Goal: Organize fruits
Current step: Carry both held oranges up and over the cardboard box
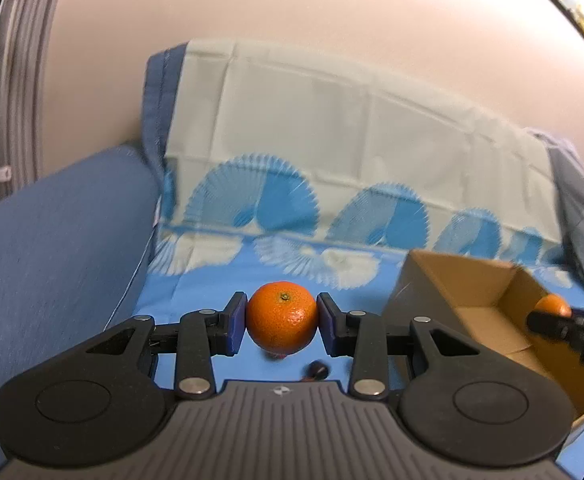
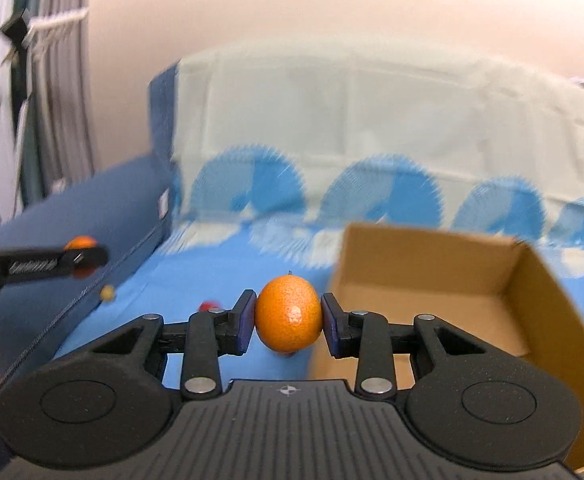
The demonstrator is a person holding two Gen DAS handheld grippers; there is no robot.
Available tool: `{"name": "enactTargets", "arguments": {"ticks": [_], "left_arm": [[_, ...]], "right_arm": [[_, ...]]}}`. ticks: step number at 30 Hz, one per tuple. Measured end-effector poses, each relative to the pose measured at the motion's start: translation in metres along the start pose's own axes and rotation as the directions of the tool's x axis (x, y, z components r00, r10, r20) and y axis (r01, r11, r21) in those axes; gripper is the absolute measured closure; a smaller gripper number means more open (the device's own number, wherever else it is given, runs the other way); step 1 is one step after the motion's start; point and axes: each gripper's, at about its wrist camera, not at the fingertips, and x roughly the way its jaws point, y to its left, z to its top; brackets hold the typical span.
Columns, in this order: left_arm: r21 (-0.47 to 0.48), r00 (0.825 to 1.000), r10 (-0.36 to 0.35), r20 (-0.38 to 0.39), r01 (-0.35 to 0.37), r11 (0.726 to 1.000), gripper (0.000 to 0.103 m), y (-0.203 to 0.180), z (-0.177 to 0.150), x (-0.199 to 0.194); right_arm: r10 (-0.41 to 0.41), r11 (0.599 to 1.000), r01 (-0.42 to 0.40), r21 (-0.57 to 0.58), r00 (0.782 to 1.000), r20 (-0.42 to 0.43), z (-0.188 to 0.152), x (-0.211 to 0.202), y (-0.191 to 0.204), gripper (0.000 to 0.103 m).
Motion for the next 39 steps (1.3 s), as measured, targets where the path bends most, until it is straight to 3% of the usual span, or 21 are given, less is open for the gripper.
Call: {"name": "enactTargets", "arguments": {"ticks": [8, 17, 26, 39], "left_arm": [[0.010, 0.996, -0.079, 0.050, 0.079, 0.997, 0.061, -0.033, 0.018, -0.011], [0.082, 0.982, -0.185, 0.031, 0.182, 0.980, 0.061, -0.080, 0.005, -0.005], [0.147, 0.972, -0.234, -0.031, 0.236, 0.961, 0.061, -0.116, -0.021, 0.022], [0.209, 0.952, -0.296, -0.080, 0.306, 0.929, 0.061, -0.159, -0.043, 0.042]], "right_arm": [[-0.105, 0.991, 0.094, 0.093, 0.988, 0.112, 0.022, -0.034, -0.086, 0.067], [-0.190, 0.978, 0.180, 0.105, 0.977, 0.098, 0.006, -0.035, -0.148, 0.067], [-0.273, 0.960, 0.269, 0.072, 0.960, 0.056, -0.008, -0.038, -0.179, 0.067], [-0.318, 0.948, 0.316, 0.046, 0.947, 0.051, -0.015, -0.043, -0.192, 0.067]]}}
